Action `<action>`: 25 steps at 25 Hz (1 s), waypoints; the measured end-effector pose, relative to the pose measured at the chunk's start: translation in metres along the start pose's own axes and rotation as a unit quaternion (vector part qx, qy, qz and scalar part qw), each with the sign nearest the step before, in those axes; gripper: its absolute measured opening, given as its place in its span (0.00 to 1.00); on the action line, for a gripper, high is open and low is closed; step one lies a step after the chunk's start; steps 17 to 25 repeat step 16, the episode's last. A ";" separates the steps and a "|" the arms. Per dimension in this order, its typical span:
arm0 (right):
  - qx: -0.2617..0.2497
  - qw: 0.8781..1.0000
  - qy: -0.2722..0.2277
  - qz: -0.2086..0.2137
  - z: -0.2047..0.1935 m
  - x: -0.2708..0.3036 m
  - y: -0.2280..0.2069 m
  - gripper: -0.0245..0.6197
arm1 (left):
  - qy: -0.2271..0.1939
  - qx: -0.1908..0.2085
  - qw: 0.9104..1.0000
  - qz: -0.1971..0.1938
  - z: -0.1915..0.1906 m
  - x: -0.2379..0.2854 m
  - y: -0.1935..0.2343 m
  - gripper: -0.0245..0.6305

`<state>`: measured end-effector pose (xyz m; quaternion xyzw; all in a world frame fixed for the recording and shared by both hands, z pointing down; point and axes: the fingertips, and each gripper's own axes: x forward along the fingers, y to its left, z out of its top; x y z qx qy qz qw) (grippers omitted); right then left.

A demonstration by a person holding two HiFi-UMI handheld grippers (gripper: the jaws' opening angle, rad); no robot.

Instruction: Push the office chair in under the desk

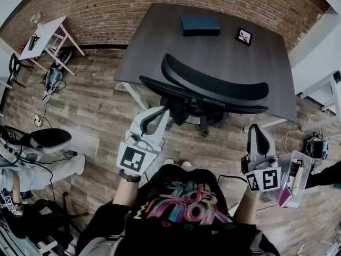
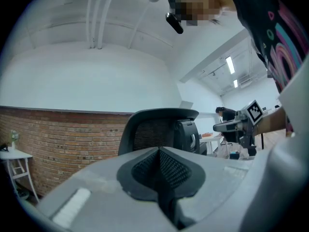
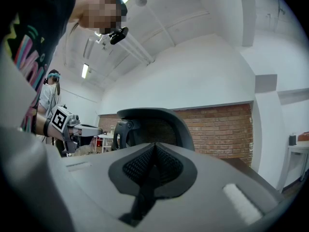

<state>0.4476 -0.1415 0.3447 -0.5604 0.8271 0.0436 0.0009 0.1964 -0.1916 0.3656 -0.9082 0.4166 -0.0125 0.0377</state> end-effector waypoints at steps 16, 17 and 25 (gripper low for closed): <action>0.004 1.000 0.003 0.000 0.000 -0.002 0.003 0.04 | 0.011 0.006 1.000 0.006 -0.001 -0.005 0.001 0.04; 0.004 1.000 0.003 0.000 0.000 -0.002 0.003 0.04 | 0.011 0.006 1.000 0.006 -0.001 -0.005 0.001 0.04; 0.004 1.000 0.003 0.000 0.000 -0.002 0.003 0.04 | 0.011 0.006 1.000 0.006 -0.001 -0.005 0.001 0.04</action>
